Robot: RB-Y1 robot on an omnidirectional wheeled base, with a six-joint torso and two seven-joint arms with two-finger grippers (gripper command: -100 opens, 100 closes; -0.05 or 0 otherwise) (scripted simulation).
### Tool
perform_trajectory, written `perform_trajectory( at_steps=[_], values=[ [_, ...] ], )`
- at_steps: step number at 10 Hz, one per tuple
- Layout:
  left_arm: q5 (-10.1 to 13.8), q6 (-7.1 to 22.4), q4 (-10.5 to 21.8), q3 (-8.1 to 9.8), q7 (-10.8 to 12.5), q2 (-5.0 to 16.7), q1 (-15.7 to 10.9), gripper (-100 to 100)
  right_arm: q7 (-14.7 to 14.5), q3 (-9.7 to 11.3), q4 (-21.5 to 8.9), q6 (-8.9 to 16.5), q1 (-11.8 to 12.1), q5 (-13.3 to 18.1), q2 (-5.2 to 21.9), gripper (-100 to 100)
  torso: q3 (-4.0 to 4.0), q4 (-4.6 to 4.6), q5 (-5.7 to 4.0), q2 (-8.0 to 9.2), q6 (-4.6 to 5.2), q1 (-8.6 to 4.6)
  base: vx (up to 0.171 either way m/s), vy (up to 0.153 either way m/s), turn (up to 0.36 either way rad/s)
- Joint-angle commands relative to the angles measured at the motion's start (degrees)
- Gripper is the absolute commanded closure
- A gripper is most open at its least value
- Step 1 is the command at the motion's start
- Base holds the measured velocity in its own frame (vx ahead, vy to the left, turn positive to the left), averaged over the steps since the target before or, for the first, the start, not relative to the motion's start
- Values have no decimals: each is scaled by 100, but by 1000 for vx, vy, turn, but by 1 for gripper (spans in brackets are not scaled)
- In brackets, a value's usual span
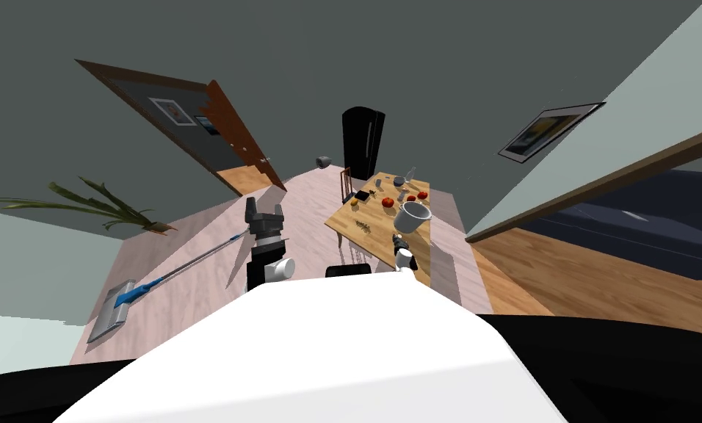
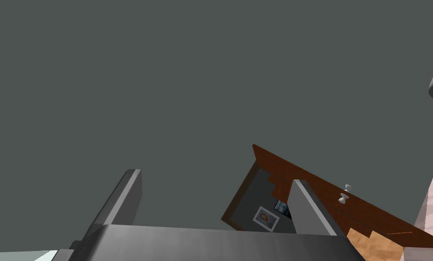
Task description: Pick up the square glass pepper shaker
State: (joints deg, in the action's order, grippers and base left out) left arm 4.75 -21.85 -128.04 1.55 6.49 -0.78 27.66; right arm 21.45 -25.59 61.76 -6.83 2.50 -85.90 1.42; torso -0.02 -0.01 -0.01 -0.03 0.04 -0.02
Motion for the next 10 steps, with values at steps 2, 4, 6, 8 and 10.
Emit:
perform_trajectory(
  at_steps=[2, 4, 6, 8, 10],
  values=[
    [0, 0, 0, -1, 0, 0, -2, 0, -642, -244, 328, 34, 265, -513, -72, -100, 2, 1, 0, 3, -5, -3, -4, -18, 280],
    [0, 0, 0, 0, 0, 0, 0, 0, -554, -265, 287, 72, 227, -420, -72, 100, 1, 1, -2, 2, 1, -7, -2, -7, 4],
    [0, 0, 0, 0, 0, 0, 0, 0, -556, -257, 294, 81, 214, -416, -74, 100, -3, -6, -6, 0, 11, -14, 1, 1, 6],
    [0, 0, 0, 0, 0, 0, 0, 0, -555, -260, 293, 78, 217, -417, -74, 100, -4, -5, -6, -2, 7, -16, 0, 0, 0],
    [0, 0, 0, 0, 0, 0, 0, 0, -267, -16, 6, 13, -3, -131, -7, 100, -4, -6, -6, -2, 7, -15, 3, 4, -185]
  ],
)
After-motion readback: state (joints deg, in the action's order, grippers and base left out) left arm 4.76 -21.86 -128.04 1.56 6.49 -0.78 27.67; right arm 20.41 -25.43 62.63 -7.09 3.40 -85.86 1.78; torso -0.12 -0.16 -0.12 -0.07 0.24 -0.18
